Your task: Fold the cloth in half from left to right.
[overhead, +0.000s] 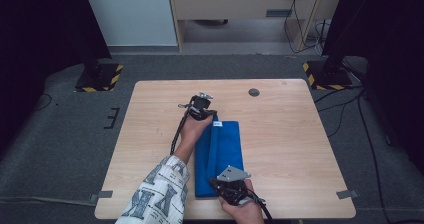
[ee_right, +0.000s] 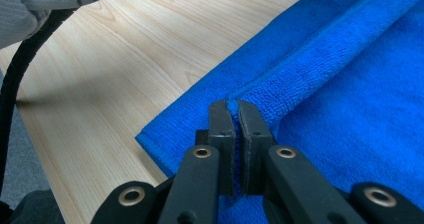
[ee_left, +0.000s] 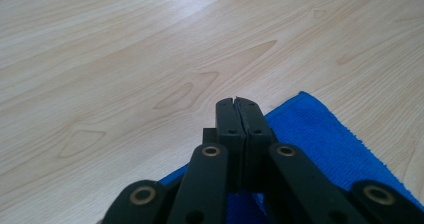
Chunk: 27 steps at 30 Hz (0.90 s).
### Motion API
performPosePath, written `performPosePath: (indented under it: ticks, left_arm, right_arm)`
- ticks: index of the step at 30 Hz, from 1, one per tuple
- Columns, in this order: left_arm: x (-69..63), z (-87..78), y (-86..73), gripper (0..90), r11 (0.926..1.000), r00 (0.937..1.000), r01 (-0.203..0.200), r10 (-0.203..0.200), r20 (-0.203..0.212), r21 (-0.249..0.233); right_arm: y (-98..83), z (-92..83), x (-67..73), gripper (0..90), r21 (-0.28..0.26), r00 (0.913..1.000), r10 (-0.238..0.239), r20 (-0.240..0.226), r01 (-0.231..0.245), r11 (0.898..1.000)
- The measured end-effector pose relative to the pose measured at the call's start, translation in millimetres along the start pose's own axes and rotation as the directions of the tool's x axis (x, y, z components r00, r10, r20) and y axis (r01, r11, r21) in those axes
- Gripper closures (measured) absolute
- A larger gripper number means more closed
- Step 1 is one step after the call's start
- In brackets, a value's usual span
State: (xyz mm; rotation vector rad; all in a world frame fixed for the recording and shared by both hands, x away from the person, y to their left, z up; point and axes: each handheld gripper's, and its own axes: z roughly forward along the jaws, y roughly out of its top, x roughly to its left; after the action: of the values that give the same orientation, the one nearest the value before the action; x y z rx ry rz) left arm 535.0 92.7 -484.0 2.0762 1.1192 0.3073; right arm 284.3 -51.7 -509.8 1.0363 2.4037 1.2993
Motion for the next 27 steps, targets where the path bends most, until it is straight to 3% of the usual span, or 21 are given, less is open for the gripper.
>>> performPosePath:
  ticks: [8,14,20,25,27]
  left_arm:
    - [-11.3,7.5,3.4,88.8,1.0000,0.9997,-0.001,0.001,0.026,0.002]
    - [-18.0,12.1,4.7,88.8,1.0000,0.9996,-0.002,0.002,0.030,0.009]
    - [-22.8,21.7,3.3,88.7,0.9998,0.9994,0.000,-0.001,0.034,0.022]
    - [-25.5,23.3,3.6,86.7,0.9999,0.9992,0.004,-0.004,0.040,0.016]
    - [-28.0,23.0,4.0,81.3,0.9999,0.9984,0.010,-0.011,0.056,0.004]
  right_arm:
    - [-4.0,-7.4,-1.9,87.0,-0.004,1.0000,0.005,0.006,-0.005,1.000]
    - [-7.3,-19.6,-5.7,86.6,-0.005,0.9998,0.005,0.020,-0.005,1.000]
    - [-11.3,-20.7,-10.8,85.3,0.011,0.9996,0.018,0.022,-0.018,1.000]
    - [-11.7,-25.3,-15.3,78.2,0.006,0.9988,0.033,0.036,-0.033,0.999]
    - [-12.6,-29.1,-18.2,75.2,0.010,0.9980,0.048,0.041,-0.048,0.999]
